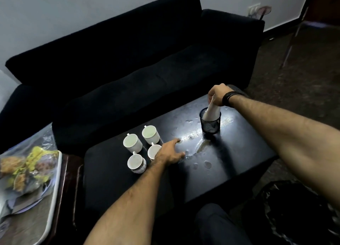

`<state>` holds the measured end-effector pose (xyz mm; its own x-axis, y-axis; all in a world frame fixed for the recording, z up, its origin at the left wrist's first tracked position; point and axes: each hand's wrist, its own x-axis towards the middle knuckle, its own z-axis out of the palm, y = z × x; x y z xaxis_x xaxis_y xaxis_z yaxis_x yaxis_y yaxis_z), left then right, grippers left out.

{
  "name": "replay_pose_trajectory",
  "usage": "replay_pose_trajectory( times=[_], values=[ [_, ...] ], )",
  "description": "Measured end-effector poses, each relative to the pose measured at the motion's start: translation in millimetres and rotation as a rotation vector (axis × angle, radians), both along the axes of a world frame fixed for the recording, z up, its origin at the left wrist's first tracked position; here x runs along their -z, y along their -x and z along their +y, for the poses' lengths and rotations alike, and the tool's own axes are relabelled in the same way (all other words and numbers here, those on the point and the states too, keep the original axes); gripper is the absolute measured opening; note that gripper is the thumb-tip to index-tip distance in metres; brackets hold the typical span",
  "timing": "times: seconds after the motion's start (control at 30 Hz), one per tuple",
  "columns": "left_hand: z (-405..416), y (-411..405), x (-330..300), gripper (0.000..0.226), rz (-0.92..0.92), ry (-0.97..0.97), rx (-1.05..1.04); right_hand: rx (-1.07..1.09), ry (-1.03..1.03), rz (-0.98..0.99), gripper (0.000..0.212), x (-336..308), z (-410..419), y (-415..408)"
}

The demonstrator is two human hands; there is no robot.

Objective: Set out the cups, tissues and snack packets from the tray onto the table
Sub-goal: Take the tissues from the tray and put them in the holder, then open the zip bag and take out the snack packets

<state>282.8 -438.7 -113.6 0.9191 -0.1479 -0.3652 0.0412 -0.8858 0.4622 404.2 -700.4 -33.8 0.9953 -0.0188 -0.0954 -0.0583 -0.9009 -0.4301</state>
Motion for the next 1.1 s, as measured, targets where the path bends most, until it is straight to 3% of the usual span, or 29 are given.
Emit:
replay_pose_trajectory(
  times=[0.27, 0.5, 0.67, 1.1],
  values=[
    [0, -4, 10, 0.072, -0.005, -0.028, -0.004, -0.099, 0.187, 0.071, 0.038, 41, 10, -5],
    [0, -4, 8, 0.066, -0.052, -0.026, 0.012, -0.049, 0.256, -0.096, 0.070, 44, 15, -2],
    [8, 2, -6, 0.063, -0.154, -0.091, 0.012, -0.161, 0.240, -0.183, 0.083, 17, 33, 5],
    [148, 78, -74, 0.062, -0.259, -0.182, -0.223, -0.570, 0.177, -0.087, 0.077, -20, 231, 70]
  ],
)
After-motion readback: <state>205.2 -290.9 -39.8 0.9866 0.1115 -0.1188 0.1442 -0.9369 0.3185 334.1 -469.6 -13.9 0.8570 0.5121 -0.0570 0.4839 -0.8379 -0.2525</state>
